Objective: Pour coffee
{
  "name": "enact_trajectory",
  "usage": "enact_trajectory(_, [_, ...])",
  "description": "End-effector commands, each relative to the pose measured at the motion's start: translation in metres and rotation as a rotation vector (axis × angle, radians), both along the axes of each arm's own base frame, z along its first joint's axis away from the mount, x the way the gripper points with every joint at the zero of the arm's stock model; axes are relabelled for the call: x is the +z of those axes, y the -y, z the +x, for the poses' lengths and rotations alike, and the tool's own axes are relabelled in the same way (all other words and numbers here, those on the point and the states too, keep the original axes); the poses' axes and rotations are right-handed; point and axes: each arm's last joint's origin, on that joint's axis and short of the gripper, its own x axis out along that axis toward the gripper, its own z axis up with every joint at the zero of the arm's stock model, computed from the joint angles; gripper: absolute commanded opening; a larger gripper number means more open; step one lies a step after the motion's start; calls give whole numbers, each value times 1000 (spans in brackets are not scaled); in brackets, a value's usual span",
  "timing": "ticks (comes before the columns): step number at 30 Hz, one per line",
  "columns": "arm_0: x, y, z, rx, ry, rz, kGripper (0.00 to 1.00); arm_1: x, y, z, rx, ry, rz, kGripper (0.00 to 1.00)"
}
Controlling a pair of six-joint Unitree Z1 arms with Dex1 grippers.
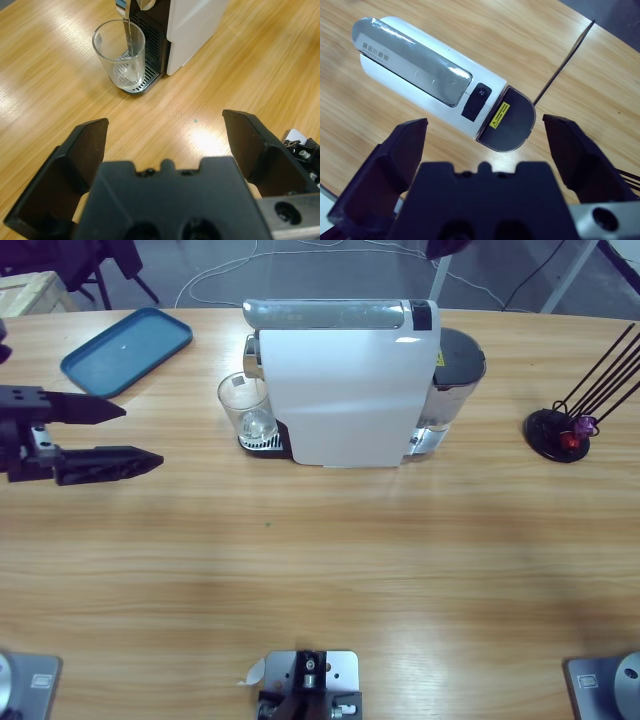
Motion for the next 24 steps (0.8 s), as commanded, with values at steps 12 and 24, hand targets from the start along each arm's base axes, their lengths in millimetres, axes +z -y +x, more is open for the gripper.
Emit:
enact_trajectory(12, [-20, -1, -3, -7, -39, 52, 1000, -11, 58, -87, 31, 71, 75, 1000])
enact_trajectory(24, [-24, -8, -15, -19, -53, 34, 1000, -127, 107, -168, 210, 128, 162, 1000])
